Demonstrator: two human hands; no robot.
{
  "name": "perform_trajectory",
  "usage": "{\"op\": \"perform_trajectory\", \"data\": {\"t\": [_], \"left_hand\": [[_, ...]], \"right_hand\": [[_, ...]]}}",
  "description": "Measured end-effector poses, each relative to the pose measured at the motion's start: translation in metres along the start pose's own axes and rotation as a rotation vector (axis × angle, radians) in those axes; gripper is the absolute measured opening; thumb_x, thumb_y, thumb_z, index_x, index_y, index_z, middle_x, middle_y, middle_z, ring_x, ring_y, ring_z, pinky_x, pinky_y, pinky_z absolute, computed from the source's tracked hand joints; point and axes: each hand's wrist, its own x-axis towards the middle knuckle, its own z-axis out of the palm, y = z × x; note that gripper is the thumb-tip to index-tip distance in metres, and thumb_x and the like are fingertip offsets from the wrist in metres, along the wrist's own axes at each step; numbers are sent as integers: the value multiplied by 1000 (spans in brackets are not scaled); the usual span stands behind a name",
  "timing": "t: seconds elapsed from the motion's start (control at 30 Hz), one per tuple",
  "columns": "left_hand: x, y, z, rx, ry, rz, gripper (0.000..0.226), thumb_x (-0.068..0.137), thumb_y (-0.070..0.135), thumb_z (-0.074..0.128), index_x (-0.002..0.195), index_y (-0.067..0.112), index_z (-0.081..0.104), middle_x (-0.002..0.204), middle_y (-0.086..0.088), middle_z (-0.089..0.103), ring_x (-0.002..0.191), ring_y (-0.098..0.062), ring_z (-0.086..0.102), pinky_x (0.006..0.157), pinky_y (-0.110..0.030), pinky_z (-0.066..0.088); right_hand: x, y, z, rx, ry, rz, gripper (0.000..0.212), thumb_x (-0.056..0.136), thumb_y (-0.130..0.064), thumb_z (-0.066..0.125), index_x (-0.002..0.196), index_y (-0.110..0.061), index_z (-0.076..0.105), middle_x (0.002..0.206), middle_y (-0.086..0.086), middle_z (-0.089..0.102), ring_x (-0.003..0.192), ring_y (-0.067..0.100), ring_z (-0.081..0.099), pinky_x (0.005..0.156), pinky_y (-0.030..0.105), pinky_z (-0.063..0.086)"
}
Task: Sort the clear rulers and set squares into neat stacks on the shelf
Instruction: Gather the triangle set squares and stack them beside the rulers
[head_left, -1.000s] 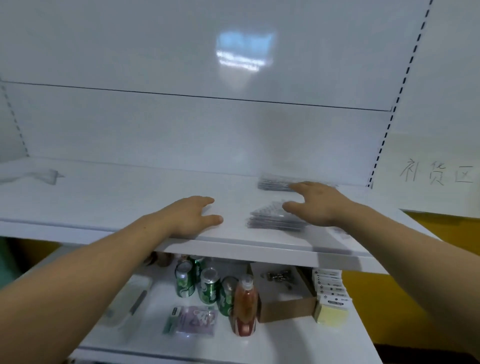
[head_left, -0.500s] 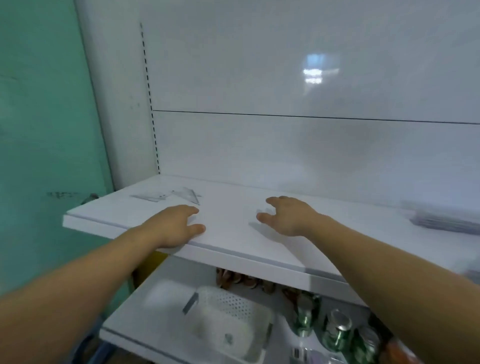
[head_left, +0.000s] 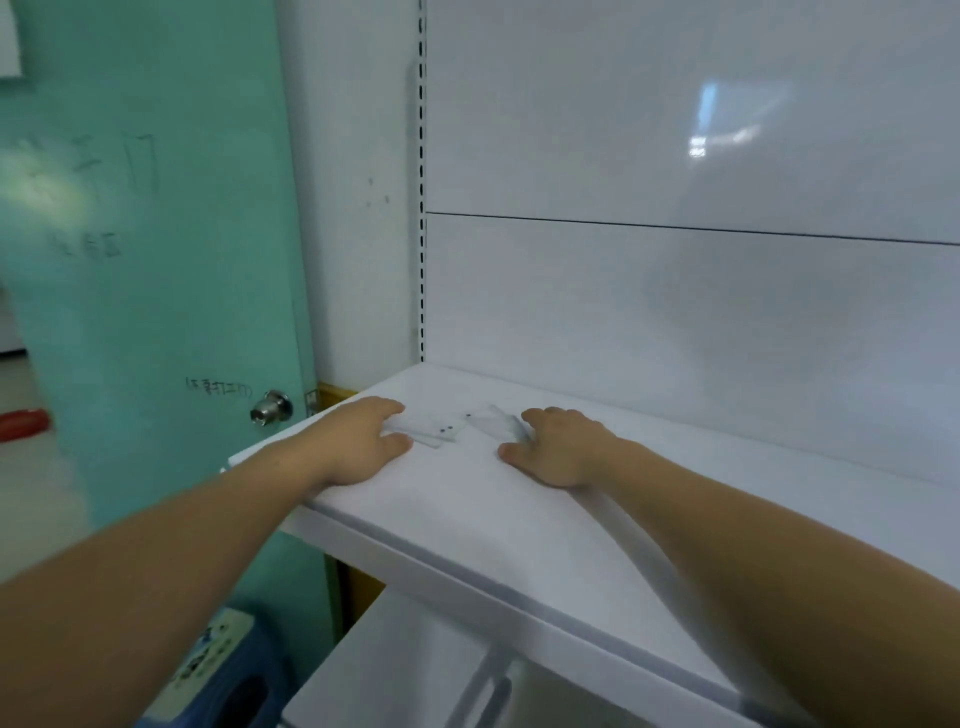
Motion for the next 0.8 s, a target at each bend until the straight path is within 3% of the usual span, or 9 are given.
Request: {"op": "perform_trajectory", "data": {"t": [0.07,0.2,0.33,0.43,0.57,0.7,0.8], "left_hand": [[22,-4,0,62,-69,2,64,95,47,45,148,18,26,157,0,21,143,-19,21,116,-28,16],[55,-14,-3,149,-96,34,53,89,52,50,129,18,52,135,-4,48,124,-22,43,104,-33,36],[68,-21,0,-40,-54,83,34,82,44,66,107,24,56,101,7,51,91,-12,49,77,-23,37],[72,-28,13,-298,32,123,26,76,33,75,86,28,51,86,9,53,78,-11,51,74,-25,43],[71,-30,20,-484,128,199,15,87,18,63,86,26,50,78,8,53,72,-13,51,66,-23,42],[69,-30,18,-673,194,233,18,96,16,48,81,26,45,81,2,56,66,-17,59,57,-23,40],[69,-29,14,-850,190,207,22,98,14,42,80,26,41,83,2,62,56,-15,53,54,-26,36]], "right_hand": [[25,-4,0,-5,8,-13,68,89,-65,36,140,-20,38,141,7,43,129,29,39,102,41,37],[58,-10,0,127,44,-38,57,90,-50,51,139,-22,42,134,6,49,125,24,44,101,31,37],[67,-16,-3,364,33,23,66,83,-32,67,141,-20,38,125,3,54,110,19,52,88,22,38],[68,-19,3,379,67,75,65,83,-30,66,141,-18,39,129,4,56,114,19,53,88,23,38],[54,-25,4,373,151,150,54,87,-26,61,138,-16,44,127,4,58,117,20,52,94,24,38],[34,-28,0,538,266,221,24,90,-21,59,115,-17,60,99,3,65,77,16,65,74,22,47],[15,-33,0,654,339,250,11,96,-24,49,102,-24,58,82,2,67,56,16,62,56,18,45]]}}
